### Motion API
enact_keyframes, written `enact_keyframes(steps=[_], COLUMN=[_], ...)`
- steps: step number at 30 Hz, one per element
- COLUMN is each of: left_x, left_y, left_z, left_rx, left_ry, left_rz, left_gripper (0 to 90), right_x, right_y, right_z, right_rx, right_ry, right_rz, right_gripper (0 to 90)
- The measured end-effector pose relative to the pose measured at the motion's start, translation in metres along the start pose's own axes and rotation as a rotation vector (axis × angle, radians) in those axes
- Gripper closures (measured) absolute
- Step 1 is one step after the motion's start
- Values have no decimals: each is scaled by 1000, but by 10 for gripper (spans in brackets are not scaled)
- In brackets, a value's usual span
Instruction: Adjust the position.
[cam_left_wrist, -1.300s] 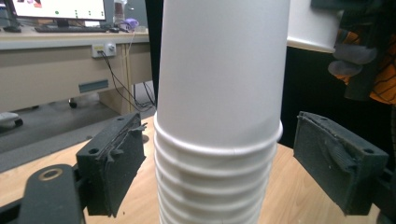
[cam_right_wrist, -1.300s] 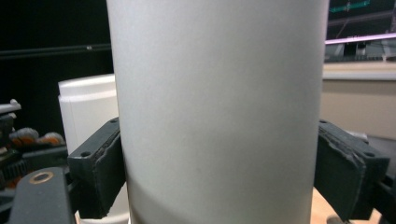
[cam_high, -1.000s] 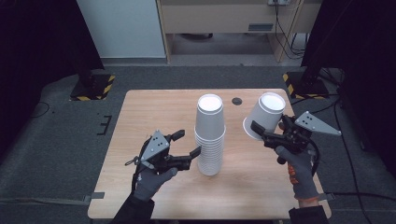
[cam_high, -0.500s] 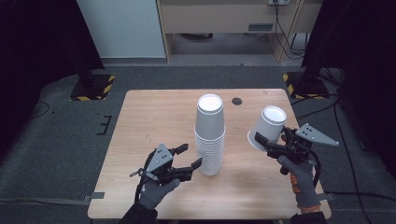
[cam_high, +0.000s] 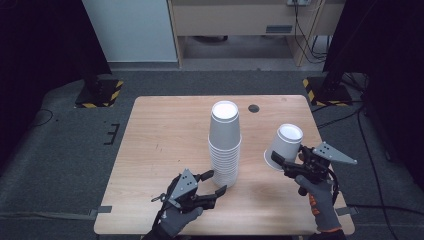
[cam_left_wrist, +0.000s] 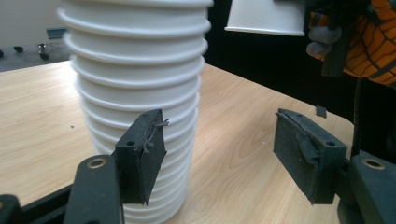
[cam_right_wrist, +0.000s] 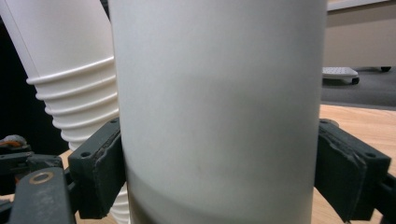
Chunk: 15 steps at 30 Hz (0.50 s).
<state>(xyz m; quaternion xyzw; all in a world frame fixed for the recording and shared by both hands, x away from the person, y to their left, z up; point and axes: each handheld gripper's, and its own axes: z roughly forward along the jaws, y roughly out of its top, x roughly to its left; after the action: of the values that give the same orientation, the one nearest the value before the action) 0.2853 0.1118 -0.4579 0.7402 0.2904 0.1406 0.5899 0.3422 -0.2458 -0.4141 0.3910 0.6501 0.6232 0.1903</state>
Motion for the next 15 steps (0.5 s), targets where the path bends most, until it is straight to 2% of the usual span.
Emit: enact_keyframes(steps=[6,11,13,15], left_x=[-11,-15,-18,-22], left_y=[-7,-6,-4,-2], left_z=[11,19,24,28], left_rx=[15,4,5,2], left_ry=[-29,-43,-61,-71], left_rz=[-2,-18,-22,-14], left_gripper=[339,354,355,357], right_x=[2,2,3,3], right_y=[-2,-4,-6,-8], right_z=[-3,-4,-3,-3], right_rx=[-6,-8,-3,1], right_ry=[9,20,23,29], right_rz=[0,5,8,8], right_gripper=[145,146,146,147])
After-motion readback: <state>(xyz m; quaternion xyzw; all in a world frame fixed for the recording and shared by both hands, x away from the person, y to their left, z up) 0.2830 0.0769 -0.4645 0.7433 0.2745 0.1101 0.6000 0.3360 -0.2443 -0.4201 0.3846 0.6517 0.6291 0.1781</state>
